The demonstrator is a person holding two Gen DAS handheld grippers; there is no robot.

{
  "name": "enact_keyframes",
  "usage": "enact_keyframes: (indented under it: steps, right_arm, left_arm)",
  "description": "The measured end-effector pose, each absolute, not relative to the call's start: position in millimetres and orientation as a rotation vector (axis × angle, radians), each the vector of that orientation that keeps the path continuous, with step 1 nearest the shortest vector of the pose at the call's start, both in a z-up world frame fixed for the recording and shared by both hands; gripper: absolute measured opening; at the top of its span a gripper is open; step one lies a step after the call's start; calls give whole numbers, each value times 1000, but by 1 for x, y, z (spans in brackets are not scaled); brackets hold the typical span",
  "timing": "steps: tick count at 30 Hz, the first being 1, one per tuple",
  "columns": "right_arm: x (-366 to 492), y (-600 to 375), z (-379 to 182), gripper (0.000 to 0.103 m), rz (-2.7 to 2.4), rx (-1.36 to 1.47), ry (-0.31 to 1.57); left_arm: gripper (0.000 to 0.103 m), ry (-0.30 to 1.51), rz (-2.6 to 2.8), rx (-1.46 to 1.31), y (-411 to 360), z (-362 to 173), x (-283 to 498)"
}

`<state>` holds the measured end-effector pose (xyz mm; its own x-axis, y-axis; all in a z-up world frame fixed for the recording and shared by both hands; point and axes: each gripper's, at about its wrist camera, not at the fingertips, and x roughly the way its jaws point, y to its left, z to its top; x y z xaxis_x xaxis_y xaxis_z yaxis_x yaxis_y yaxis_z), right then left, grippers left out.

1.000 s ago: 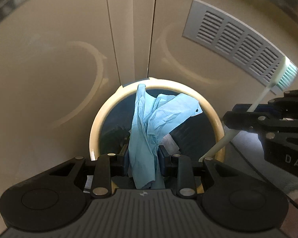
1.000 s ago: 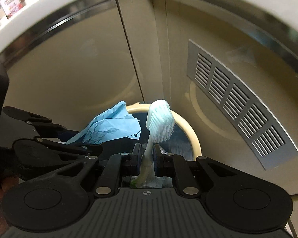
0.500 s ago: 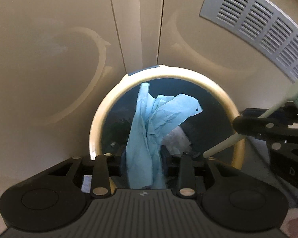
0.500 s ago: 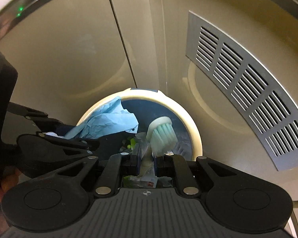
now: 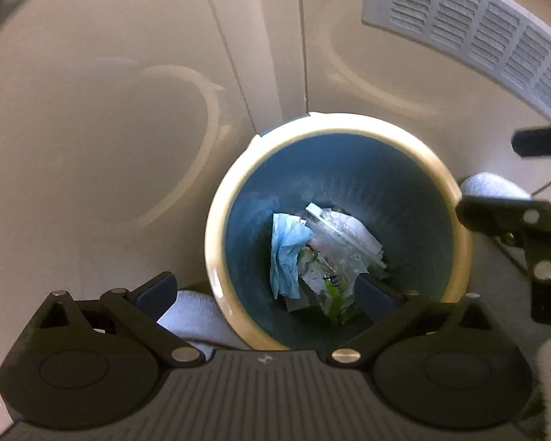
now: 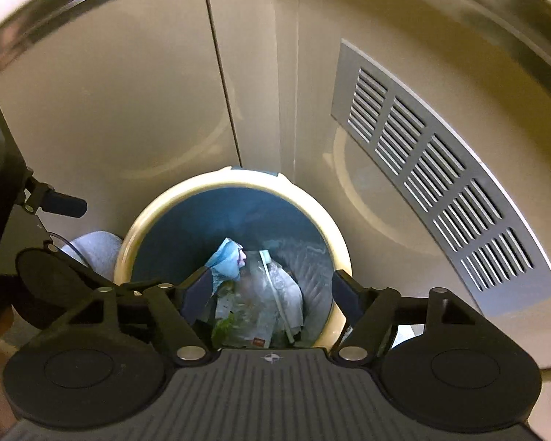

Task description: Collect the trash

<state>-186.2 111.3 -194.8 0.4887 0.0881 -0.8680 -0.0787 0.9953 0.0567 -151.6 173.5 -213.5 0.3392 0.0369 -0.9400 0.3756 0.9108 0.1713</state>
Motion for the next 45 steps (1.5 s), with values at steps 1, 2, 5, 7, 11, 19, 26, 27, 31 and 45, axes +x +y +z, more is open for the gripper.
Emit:
enact_keyframes:
  steps: [1, 2, 5, 7, 11, 19, 26, 27, 31, 45]
  right_arm:
    - [-190, 111, -190, 76, 101, 18, 1050]
    - [-194, 109, -183, 77, 99, 28, 1041]
    - [-205, 104, -161, 84, 94, 87, 997]
    - [-212, 102, -148, 92, 99, 122, 974]
    - [-229, 108, -134, 94, 81, 77, 958]
    - [-248, 111, -128, 95, 0, 42, 993]
    - [-251, 120, -128, 96, 1, -13, 998]
    - [-252, 121, -128, 96, 1, -17, 997]
    - [-253, 121, -127, 97, -2, -25, 1001]
    - [-241, 126, -152, 103, 30, -34, 1110]
  left_arm:
    - [103, 1212, -216, 368, 177, -206, -154]
    - [103, 1209, -206, 339, 182, -198, -156]
    - [103, 1183, -191, 289, 192, -173, -163]
    - [103, 1160, -188, 280, 194, -158, -172]
    - [103, 1108, -188, 241, 193, -138, -192]
    - [103, 1045, -150, 331, 180, -119, -214]
    - [103, 1048, -141, 438, 177, -109, -218]
    - [103, 1064, -162, 408, 180, -107, -217]
    - [103, 1103, -201, 295, 193, -110, -213]
    - [103, 1205, -178, 260, 198, -134, -204]
